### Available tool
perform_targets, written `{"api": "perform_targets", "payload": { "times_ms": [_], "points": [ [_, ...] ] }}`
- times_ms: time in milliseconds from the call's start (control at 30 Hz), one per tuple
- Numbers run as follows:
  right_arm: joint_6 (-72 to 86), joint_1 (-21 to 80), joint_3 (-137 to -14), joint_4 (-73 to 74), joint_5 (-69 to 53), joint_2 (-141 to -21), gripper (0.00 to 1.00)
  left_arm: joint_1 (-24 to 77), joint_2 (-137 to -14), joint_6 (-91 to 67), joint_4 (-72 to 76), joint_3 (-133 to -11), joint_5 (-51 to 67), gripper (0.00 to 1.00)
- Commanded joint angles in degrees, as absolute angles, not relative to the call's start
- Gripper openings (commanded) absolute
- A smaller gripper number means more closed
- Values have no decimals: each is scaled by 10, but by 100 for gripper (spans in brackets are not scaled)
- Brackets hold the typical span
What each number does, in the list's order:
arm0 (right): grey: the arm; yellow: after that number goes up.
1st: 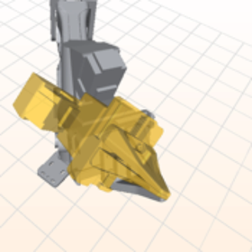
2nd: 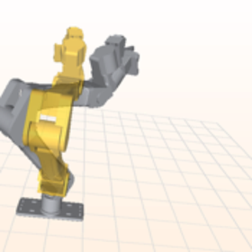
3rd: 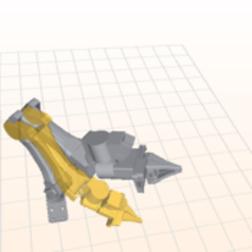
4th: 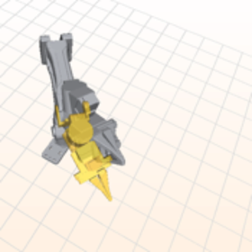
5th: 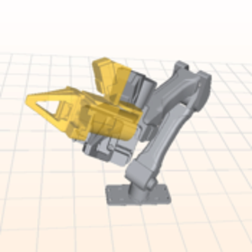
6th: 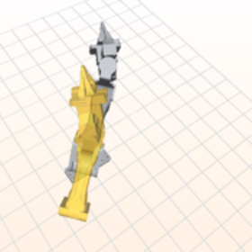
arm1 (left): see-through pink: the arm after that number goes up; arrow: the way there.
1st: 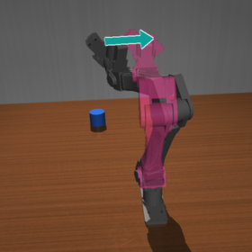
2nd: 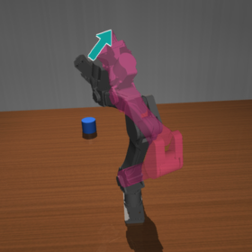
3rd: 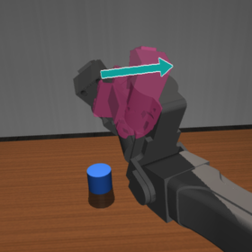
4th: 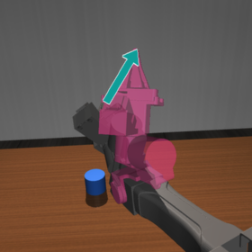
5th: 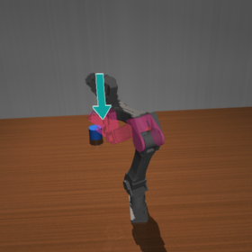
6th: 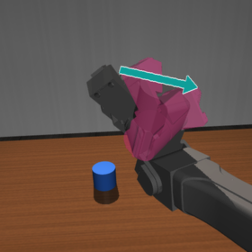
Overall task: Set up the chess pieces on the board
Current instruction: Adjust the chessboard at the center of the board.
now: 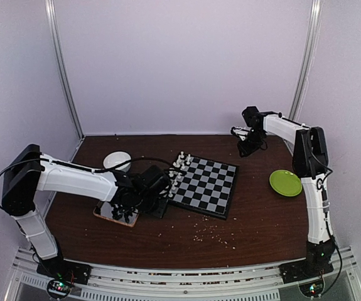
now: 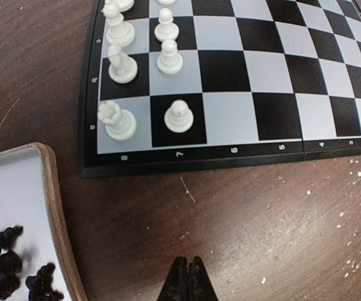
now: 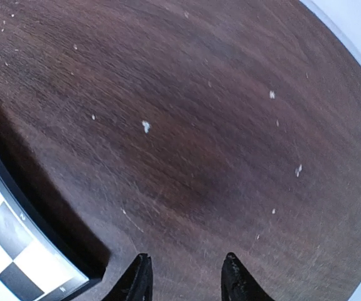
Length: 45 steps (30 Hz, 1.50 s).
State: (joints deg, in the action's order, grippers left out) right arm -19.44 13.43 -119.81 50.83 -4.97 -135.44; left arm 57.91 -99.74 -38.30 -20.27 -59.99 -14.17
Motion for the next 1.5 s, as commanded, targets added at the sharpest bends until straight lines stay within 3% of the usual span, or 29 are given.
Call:
{"api": "perform_targets", "payload": {
  "times_ms": [0,833,1233,1467],
  "points": [
    [-232,153,-1254,547,-3,-1386,37,578,-1010,-412,-151,-587,-149,0],
    [-460,240,-1290,610,99,-1427,29,577,-920,-459,-157,-547,-193,0],
    [-496,228,-1196,346,264,-1392,43,577,-918,-456,-188,-570,-202,0],
    [-542,232,-1209,381,236,-1420,32,577,-926,-473,-194,-573,-194,0]
  ]
}}
